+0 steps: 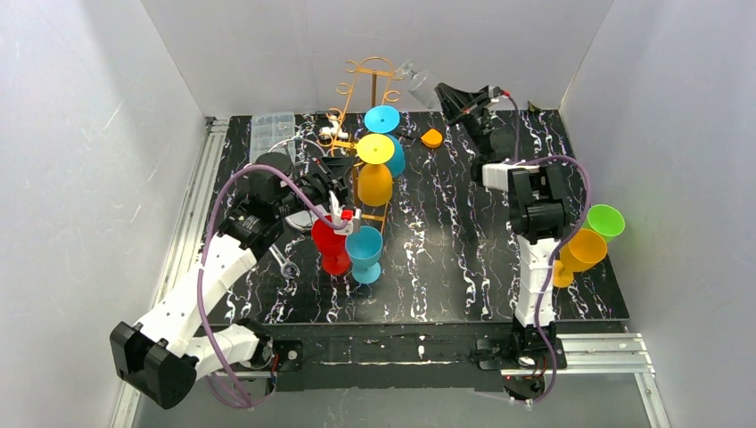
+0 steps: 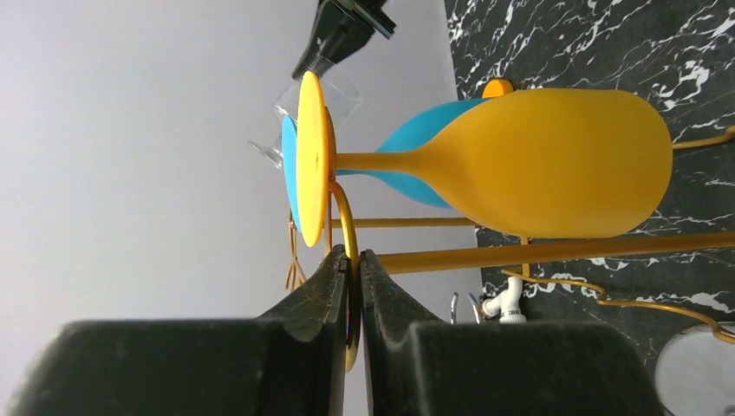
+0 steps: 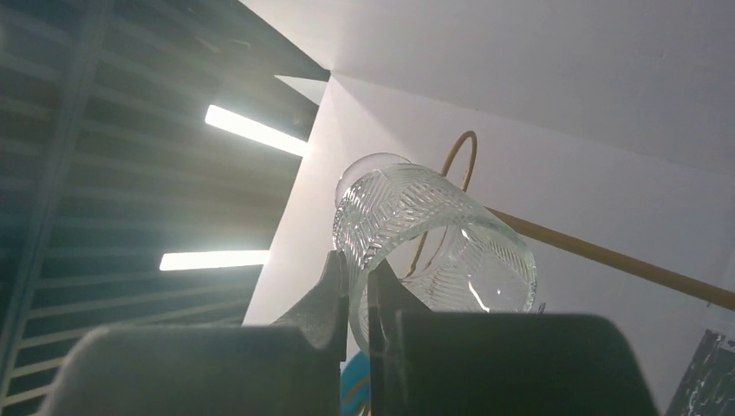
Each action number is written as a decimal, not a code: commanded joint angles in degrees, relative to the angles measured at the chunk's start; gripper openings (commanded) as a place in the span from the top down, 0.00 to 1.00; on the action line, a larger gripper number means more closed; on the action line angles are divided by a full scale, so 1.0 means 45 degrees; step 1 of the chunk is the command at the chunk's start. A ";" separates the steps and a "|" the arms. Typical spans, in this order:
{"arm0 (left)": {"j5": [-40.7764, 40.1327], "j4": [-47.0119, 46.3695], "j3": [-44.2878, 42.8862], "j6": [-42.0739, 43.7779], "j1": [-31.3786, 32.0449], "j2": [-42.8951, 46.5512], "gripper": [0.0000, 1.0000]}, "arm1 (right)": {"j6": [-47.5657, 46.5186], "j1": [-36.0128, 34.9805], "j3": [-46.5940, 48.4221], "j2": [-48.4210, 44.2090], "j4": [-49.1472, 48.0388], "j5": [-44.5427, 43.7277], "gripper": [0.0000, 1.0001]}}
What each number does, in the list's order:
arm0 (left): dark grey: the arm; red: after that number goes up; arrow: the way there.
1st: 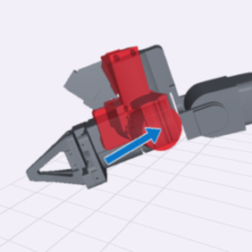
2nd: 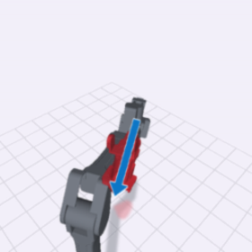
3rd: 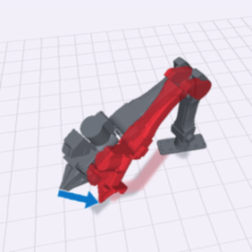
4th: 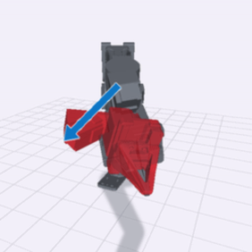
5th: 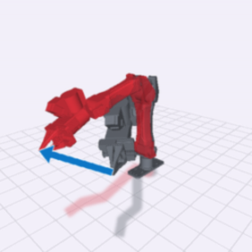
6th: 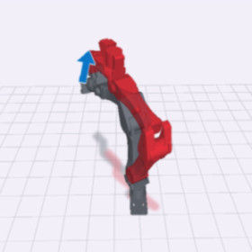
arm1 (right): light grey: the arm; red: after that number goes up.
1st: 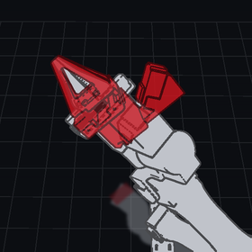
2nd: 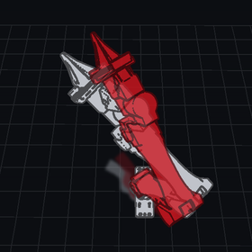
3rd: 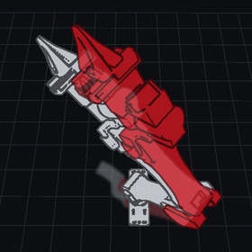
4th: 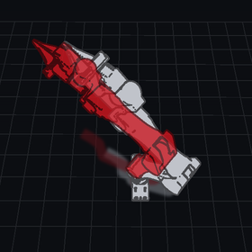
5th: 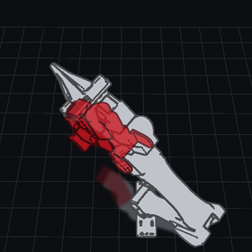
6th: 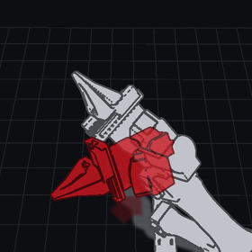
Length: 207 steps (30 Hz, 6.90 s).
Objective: Place the wine glass upside down on the wine glass rack
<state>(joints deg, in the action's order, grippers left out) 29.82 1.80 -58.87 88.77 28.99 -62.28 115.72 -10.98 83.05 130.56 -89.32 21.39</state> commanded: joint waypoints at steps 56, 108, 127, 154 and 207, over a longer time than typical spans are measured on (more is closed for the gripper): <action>0.4929 0.1004 0.1720 -0.1329 0.0198 0.0478 1.00 | -0.1374 0.2323 -0.2398 -0.5634 -0.2984 0.2611 0.99; 0.4525 0.1609 0.0838 -0.0570 0.0199 -0.0978 1.00 | -0.2865 0.2620 -0.4459 -0.4731 -0.2984 0.2163 0.99; 0.4335 0.1787 0.1056 -0.0303 0.0218 -0.0777 1.00 | -0.2356 0.2462 -0.3600 -0.5457 -0.3004 0.2543 0.99; 0.3367 -0.0752 -0.3014 -0.2209 0.1361 -0.6341 0.37 | -0.1851 0.4200 -0.0722 -0.6011 -0.2964 0.1981 0.99; 0.4126 0.9363 -0.8560 -1.3736 -0.8716 -0.2498 0.02 | -1.2334 -0.5978 -0.4641 -1.3762 0.9214 0.2410 0.99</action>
<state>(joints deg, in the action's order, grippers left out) 30.59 35.66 -91.39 26.33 -9.30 -66.67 62.57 -36.64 65.49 71.75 -45.36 37.17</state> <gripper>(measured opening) 0.981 0.092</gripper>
